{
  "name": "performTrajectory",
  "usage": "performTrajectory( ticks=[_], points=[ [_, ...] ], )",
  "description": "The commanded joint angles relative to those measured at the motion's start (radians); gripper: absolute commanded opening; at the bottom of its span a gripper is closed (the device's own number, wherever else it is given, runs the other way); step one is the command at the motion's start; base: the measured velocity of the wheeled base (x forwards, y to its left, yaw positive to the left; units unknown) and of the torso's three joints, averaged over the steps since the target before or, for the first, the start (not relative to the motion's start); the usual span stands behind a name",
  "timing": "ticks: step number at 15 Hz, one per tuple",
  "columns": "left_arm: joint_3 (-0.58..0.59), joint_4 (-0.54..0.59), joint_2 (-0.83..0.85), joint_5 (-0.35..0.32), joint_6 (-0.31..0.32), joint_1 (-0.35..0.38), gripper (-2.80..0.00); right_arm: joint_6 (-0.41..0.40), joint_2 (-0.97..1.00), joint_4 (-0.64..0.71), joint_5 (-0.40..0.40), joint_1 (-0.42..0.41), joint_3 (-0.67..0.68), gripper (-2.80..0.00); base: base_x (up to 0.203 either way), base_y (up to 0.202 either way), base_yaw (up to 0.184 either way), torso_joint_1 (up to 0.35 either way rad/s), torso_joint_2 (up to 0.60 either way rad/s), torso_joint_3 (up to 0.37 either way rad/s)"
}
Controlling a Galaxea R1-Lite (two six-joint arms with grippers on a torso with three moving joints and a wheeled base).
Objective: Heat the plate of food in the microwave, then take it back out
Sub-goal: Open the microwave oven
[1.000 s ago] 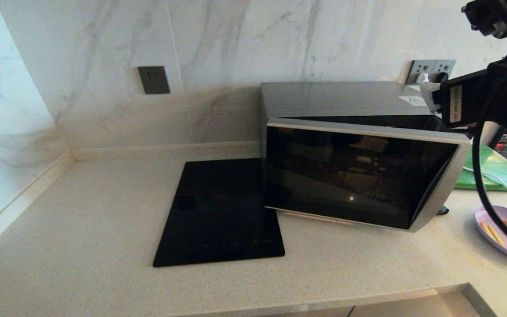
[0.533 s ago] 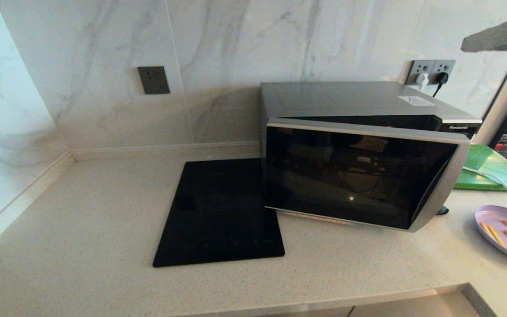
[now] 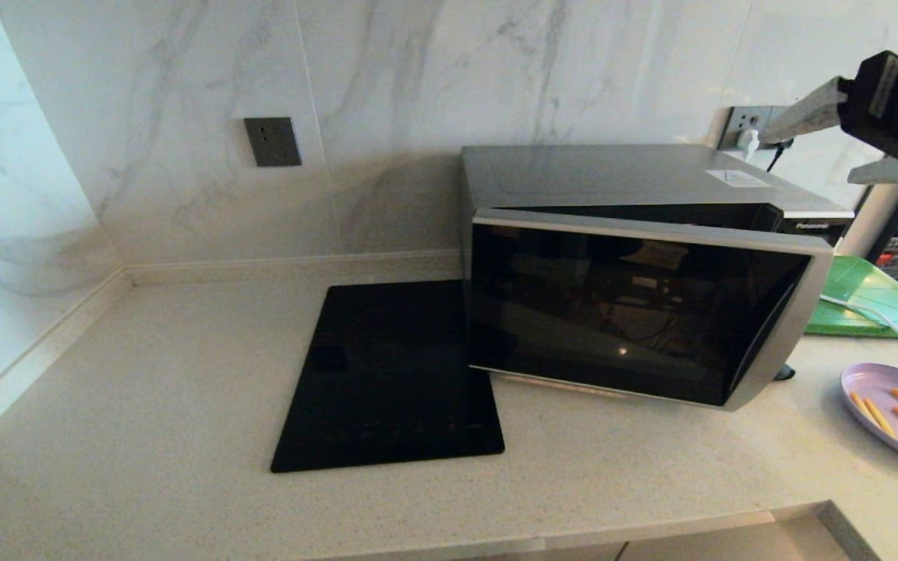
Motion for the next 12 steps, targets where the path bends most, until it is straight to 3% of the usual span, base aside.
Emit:
performTrajectory(
  ticks=[1,6,7,12],
  points=[
    [0.0,0.0,0.002,0.001,-0.001,0.0,-2.8,-0.03,0.086,-0.006,-0.18,-0.012,-0.015,0.0,0.0,0.0,0.0,0.0,0.0,0.0],
    [0.0,0.0,0.002,0.001,-0.001,0.0,-2.8,-0.068,0.11,-0.013,-0.222,-0.048,-0.017,0.0,0.0,0.0,0.0,0.0,0.0,0.0],
    [0.0,0.0,0.002,0.001,-0.001,0.0,-2.8,-0.068,0.112,-0.013,-0.229,-0.047,-0.017,-2.8,0.0,0.0,0.0,0.0,0.0,0.0],
    [0.0,0.0,0.0,0.001,-0.001,0.0,-2.8,-0.064,0.119,-0.013,-0.207,-0.048,-0.015,-2.8,0.0,0.0,0.0,0.0,0.0,0.0]
  ],
)
